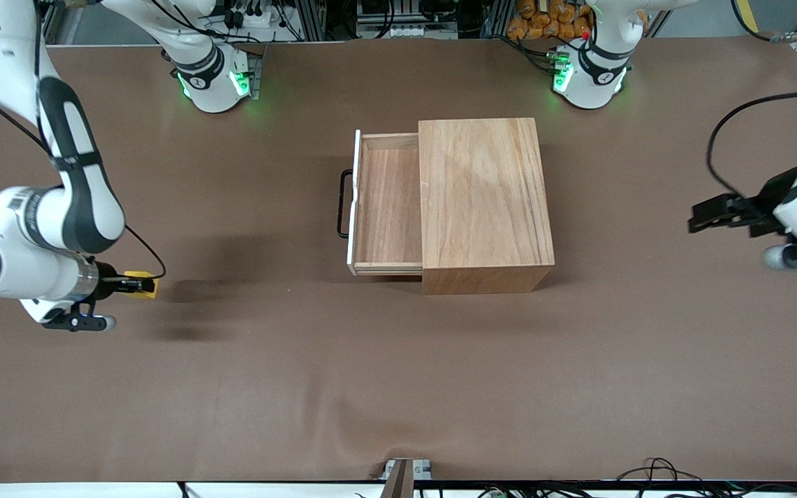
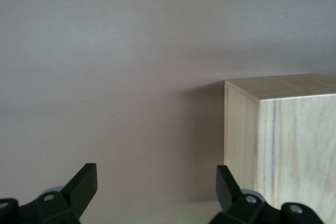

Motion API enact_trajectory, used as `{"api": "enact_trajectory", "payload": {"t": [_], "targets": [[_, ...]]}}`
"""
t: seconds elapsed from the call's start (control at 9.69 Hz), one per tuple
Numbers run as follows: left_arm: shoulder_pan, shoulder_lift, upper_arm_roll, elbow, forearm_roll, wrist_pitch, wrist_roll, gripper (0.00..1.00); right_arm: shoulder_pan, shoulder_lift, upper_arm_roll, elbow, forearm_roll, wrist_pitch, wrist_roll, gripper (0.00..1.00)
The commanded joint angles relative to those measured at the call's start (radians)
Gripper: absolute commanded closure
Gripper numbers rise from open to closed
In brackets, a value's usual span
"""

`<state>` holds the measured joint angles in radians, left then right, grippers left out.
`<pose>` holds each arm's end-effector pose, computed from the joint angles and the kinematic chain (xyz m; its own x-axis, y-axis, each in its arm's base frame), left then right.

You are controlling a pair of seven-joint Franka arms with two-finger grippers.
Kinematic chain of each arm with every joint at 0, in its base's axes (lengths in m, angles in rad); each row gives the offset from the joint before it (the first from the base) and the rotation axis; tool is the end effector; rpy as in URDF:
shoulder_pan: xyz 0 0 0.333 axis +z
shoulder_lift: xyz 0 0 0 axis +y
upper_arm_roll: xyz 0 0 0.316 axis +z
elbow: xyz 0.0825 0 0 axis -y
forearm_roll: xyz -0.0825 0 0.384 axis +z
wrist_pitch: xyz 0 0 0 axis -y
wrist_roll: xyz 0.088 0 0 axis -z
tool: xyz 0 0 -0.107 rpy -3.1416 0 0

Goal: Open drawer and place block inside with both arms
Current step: 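Carry the yellow cube with the right gripper over the open drawer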

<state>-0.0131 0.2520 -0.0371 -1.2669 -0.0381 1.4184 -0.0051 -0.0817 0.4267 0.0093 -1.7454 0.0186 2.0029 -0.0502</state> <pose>0.6138 -0.0321 0.6057 0.9937 -0.0504 -0.1002 -0.0459 -0.9979 0.0468 0.6363 -0.0455 0.3170 0.9855 -0.0291 -0.1673 -0.0342 -0.9990 -0.0276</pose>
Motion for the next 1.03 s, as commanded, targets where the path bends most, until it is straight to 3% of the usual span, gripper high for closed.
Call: {"api": "enact_trajectory", "payload": {"t": [0.0,0.1,0.31,0.72,0.93], "targets": [[0.019,-0.173,0.013,-0.188,0.007,0.004,0.016,0.0,0.078,-0.103,0.001,-0.005,0.007,-0.096,0.007,1.0],[0.03,-0.227,0.013,-0.253,0.007,0.01,0.016,0.0,0.139,-0.13,0.001,-0.005,0.015,-0.131,0.018,1.0],[0.033,-0.318,0.014,-0.348,0.007,0.011,0.016,0.0,0.229,-0.161,0.0,-0.005,0.12,-0.164,0.102,1.0],[0.03,-0.281,0.025,-0.26,0.049,0.036,0.02,0.0,0.431,-0.166,0.0,0.007,0.147,-0.153,0.408,1.0],[0.028,-0.28,0.036,-0.267,0.09,0.066,0.028,0.0,0.54,-0.152,-0.002,0.012,0.188,-0.074,0.578,1.0]]}}
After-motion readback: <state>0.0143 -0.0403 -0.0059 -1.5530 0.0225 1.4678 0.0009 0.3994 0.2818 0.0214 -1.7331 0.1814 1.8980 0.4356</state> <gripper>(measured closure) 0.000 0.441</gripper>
